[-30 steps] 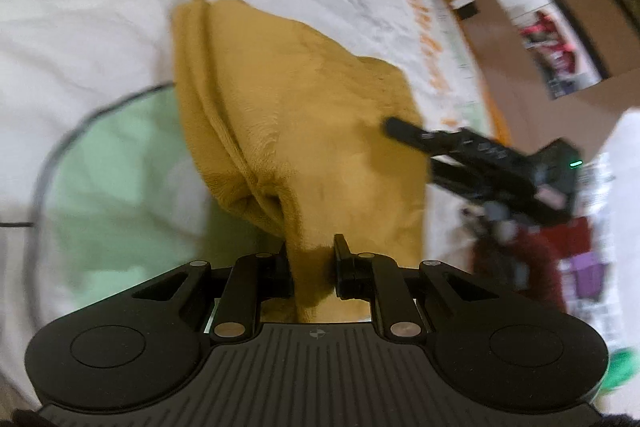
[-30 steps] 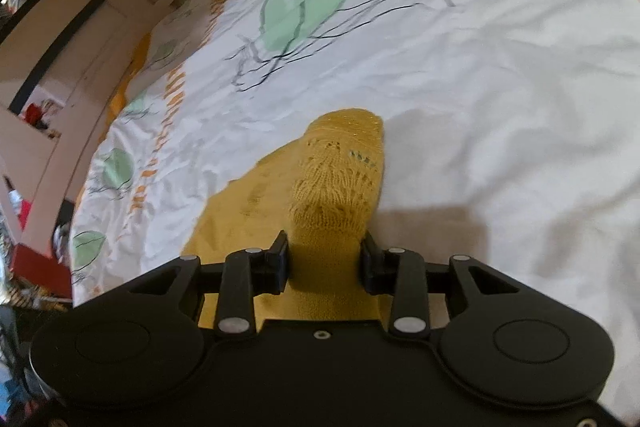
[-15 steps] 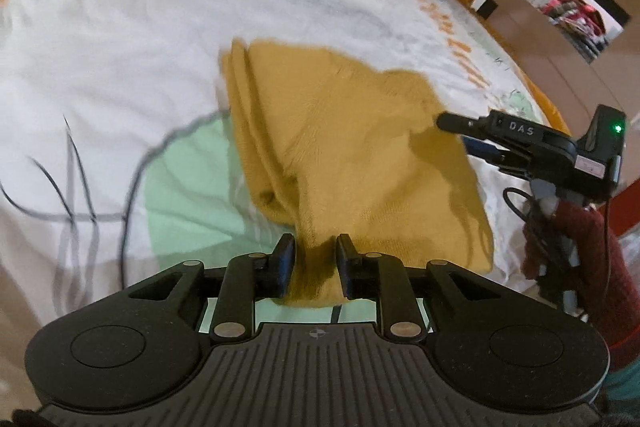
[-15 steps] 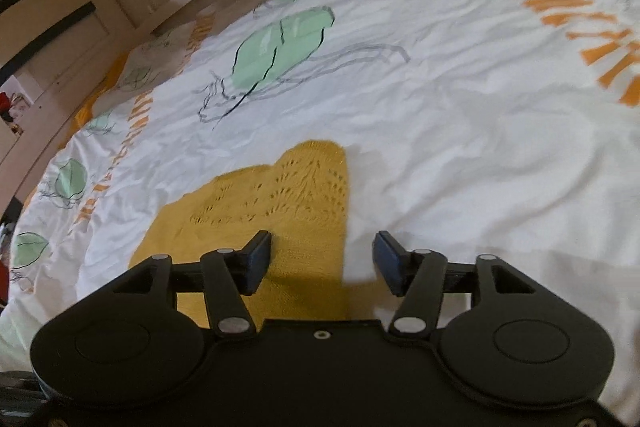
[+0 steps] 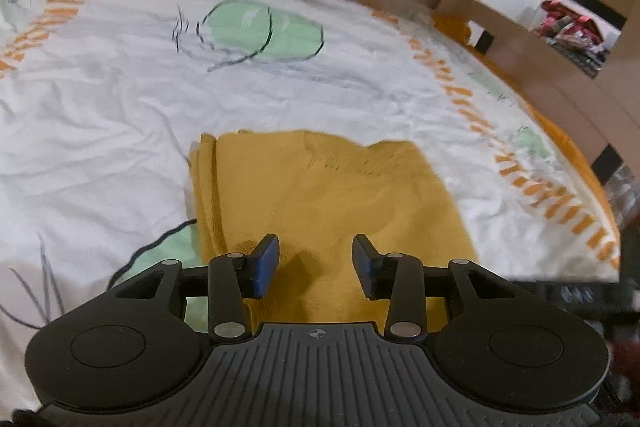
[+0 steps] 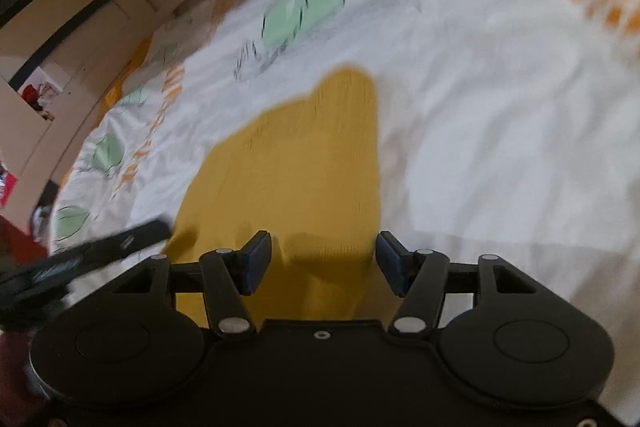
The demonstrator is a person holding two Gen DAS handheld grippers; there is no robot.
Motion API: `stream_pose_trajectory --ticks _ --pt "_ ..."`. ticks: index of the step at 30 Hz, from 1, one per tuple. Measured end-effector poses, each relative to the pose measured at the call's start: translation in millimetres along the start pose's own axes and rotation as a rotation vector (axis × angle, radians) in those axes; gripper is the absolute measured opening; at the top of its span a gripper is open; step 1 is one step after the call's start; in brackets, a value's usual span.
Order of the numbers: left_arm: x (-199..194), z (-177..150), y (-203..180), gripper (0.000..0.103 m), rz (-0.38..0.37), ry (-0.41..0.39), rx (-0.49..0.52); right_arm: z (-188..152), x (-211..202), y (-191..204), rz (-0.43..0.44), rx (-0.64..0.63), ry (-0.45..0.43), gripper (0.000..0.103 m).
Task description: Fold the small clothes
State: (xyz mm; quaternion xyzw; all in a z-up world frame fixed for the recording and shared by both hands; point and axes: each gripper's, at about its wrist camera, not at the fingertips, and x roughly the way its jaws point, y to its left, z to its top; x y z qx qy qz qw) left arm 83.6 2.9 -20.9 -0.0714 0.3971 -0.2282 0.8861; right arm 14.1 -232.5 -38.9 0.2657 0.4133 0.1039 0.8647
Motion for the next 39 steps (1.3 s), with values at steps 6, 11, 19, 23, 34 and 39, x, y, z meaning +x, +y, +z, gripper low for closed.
stream_pose_trajectory --ticks 6,11,19,23,34,39 --pt "21 -3 22 0.039 0.041 0.046 -0.030 -4 7 -5 0.082 0.042 0.052 0.076" --pt "21 3 27 0.039 0.036 0.067 -0.048 4 9 -2 0.282 0.122 0.134 0.051" --pt "19 2 28 0.041 0.023 0.070 -0.051 16 -27 -27 0.414 0.294 0.098 0.051" --pt "18 2 28 0.041 0.023 0.069 -0.041 13 -45 -23 0.284 0.243 0.024 0.051" --pt "8 -8 21 0.042 0.063 0.027 -0.021 7 -23 49 -0.066 -0.148 -0.113 0.064" --pt "-9 -13 19 0.045 0.094 -0.008 -0.041 -10 -23 65 -0.162 -0.248 -0.215 0.082"
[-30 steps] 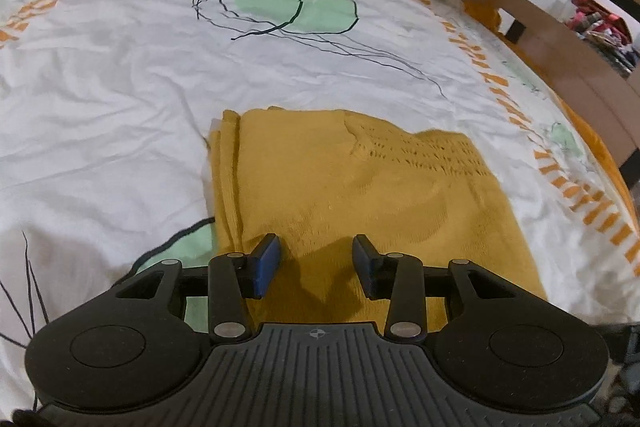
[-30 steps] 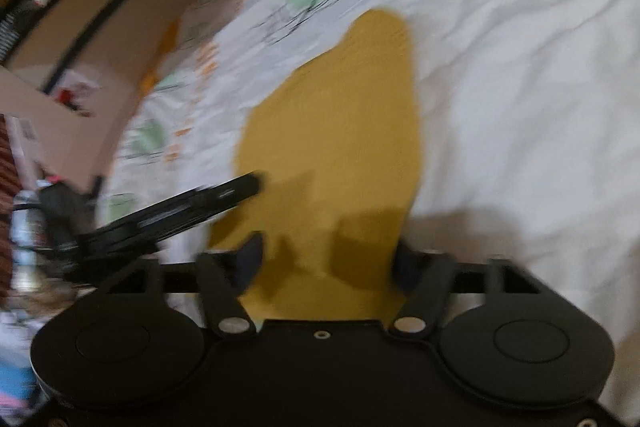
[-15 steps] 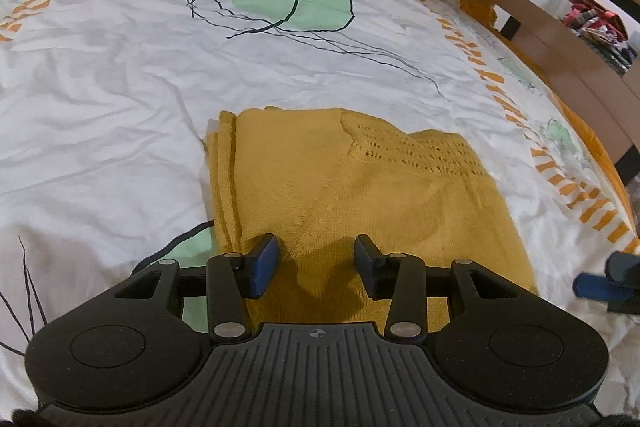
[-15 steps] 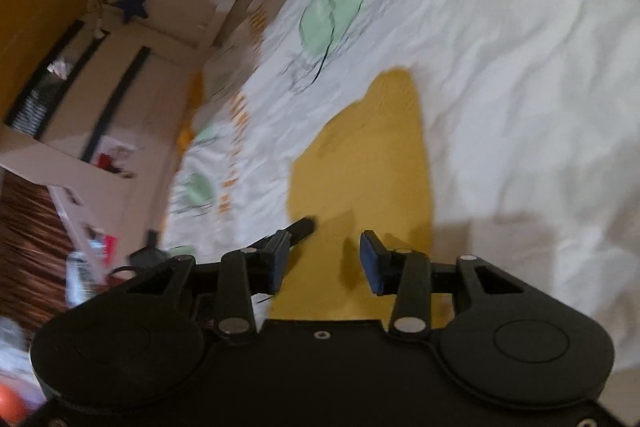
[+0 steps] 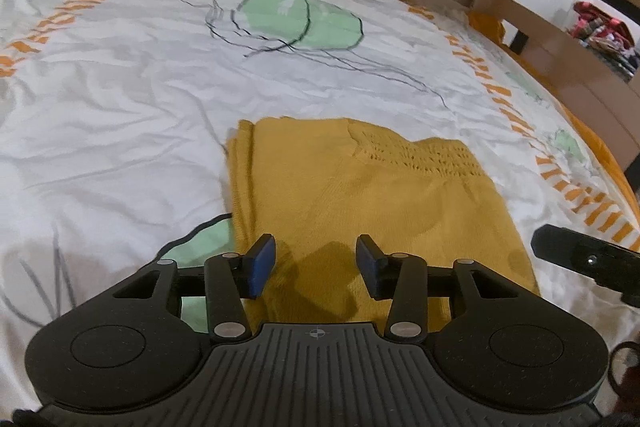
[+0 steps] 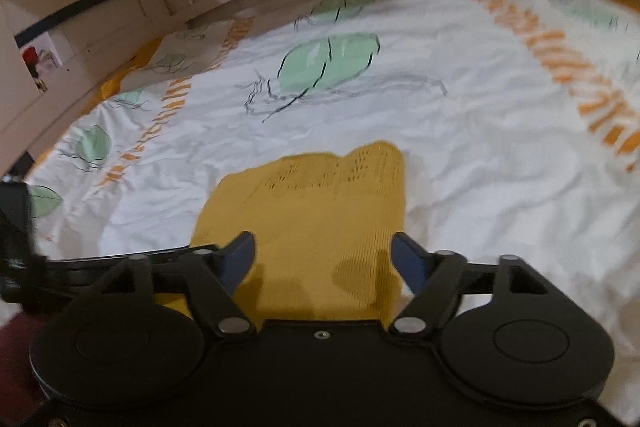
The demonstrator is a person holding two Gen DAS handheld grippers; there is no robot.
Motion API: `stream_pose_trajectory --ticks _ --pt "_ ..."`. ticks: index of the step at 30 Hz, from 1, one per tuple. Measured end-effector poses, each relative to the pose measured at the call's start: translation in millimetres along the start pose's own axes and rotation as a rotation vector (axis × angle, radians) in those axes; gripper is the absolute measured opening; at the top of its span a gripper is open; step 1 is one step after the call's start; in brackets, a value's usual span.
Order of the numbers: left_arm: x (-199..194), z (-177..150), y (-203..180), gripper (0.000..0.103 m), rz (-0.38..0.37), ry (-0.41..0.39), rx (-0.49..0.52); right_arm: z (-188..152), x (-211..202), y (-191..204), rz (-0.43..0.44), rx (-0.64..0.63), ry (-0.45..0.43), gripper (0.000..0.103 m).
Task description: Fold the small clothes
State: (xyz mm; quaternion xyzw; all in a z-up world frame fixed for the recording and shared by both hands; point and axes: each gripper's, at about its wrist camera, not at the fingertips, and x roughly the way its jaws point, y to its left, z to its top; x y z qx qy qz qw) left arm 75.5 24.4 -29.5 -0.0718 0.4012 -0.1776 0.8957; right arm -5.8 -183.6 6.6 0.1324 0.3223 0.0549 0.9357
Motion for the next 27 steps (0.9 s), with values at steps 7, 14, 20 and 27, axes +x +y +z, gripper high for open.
stream_pose_trajectory --ticks 7,14,20,27 --pt "-27 -12 -9 0.082 0.068 -0.061 0.028 -1 -6 8 -0.039 -0.023 -0.067 0.099" --pt "-41 -19 -23 0.103 0.130 -0.063 0.085 -5 -11 3 -0.045 0.021 -0.061 0.103" --pt "-53 -23 -34 0.103 0.163 -0.081 0.103 -9 -17 1 -0.030 0.040 -0.041 0.103" --pt "-67 -26 -42 0.102 0.123 -0.072 0.086 -12 -31 0 -0.047 0.065 -0.053 0.103"
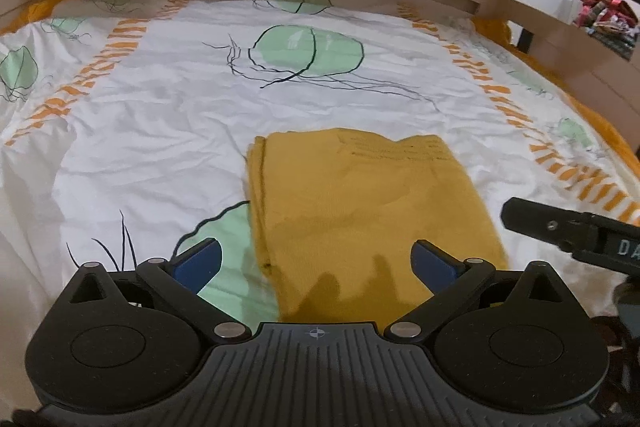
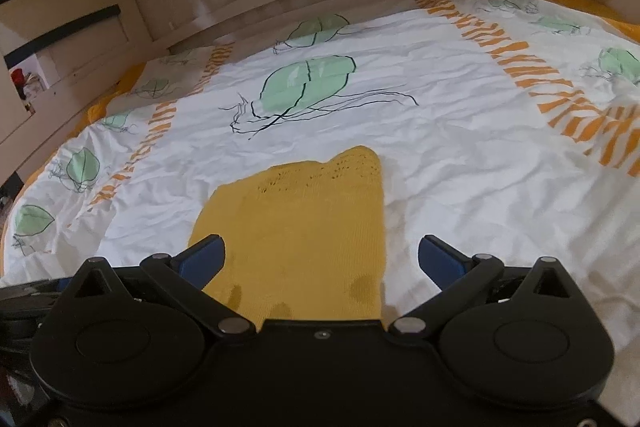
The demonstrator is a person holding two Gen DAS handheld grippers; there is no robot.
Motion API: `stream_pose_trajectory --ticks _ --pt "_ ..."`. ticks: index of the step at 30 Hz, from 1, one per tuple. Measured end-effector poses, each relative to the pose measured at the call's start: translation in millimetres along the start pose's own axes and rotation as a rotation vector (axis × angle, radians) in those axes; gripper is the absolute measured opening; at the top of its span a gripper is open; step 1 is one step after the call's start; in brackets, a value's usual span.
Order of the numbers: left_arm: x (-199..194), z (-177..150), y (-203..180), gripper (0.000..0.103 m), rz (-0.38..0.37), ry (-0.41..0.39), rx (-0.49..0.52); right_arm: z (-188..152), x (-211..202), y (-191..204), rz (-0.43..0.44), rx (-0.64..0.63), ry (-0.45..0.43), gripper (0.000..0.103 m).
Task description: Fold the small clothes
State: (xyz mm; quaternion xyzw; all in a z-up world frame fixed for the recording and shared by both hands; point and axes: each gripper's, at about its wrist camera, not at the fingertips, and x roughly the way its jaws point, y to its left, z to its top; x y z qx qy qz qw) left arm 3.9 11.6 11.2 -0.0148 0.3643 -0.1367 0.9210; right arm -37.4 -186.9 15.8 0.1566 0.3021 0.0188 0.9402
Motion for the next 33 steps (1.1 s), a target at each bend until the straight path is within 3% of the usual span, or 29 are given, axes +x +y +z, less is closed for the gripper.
stream_pose_trajectory --ticks 10,14,16,20,33 --pt "-31 4 -23 0.102 0.120 -0.061 0.061 -2 -19 6 0.011 -0.043 -0.027 0.103" --pt "-41 6 -32 0.102 0.180 -0.083 0.084 -4 -29 11 -0.018 -0.068 -0.062 0.103" --pt "-43 5 -36 0.102 0.199 -0.082 0.100 -5 -34 16 -0.077 -0.081 -0.080 0.103" --pt "-43 3 -36 0.101 0.172 -0.053 0.093 -9 -43 23 -0.160 -0.113 -0.110 0.102" --pt "-32 -7 -23 0.101 0.151 0.069 0.015 -14 -38 19 -0.135 -0.096 0.017 0.102"
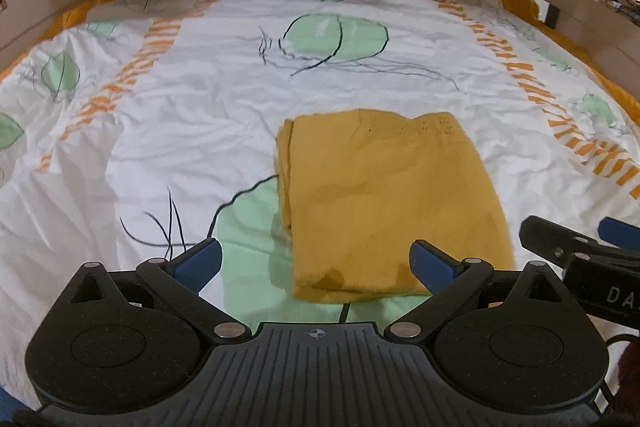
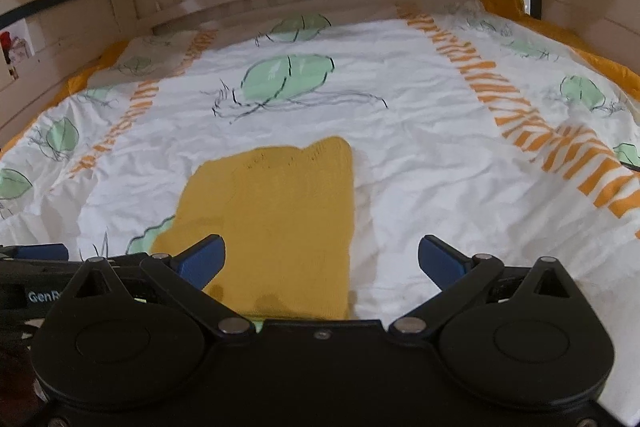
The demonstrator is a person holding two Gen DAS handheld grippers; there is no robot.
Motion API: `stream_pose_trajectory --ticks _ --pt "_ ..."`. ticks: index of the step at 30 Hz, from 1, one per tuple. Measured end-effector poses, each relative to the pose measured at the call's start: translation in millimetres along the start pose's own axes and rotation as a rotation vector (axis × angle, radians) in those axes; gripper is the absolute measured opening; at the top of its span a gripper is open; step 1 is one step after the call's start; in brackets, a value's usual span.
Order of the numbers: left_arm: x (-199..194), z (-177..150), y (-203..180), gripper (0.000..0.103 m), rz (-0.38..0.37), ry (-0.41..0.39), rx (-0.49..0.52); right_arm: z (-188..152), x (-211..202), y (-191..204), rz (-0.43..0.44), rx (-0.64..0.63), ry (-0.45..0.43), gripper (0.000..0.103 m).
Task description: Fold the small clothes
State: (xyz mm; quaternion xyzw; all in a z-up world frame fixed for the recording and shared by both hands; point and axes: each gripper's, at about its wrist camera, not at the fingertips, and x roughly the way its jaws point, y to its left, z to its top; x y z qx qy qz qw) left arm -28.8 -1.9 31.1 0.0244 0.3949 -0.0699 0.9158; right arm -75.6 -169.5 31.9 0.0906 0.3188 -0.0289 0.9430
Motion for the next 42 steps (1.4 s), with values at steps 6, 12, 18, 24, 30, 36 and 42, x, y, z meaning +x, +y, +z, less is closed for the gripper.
stream_pose_trajectory --ticks 6,12,18,24,30,36,42 --pt "7 -2 7 0.101 0.009 0.030 -0.019 -3 3 -3 -0.011 0.013 0.042 0.102" --pt "13 -4 12 0.101 0.012 0.057 -0.035 -2 3 -4 -0.018 0.014 0.052 0.102" --pt "18 -4 18 0.101 0.019 0.070 -0.041 -2 3 -4 -0.014 0.016 0.053 0.102" --pt "22 -4 22 0.101 0.016 0.081 -0.046 1 8 -2 -0.005 0.014 0.064 0.102" --pt "24 -4 23 0.101 0.011 0.087 -0.046 2 12 0 0.000 0.011 0.074 0.102" --pt "27 -4 24 0.101 0.005 0.089 -0.048 3 15 2 0.005 0.014 0.084 0.102" --pt "30 -5 23 0.101 0.003 0.094 -0.045 2 20 3 0.011 0.018 0.097 0.102"
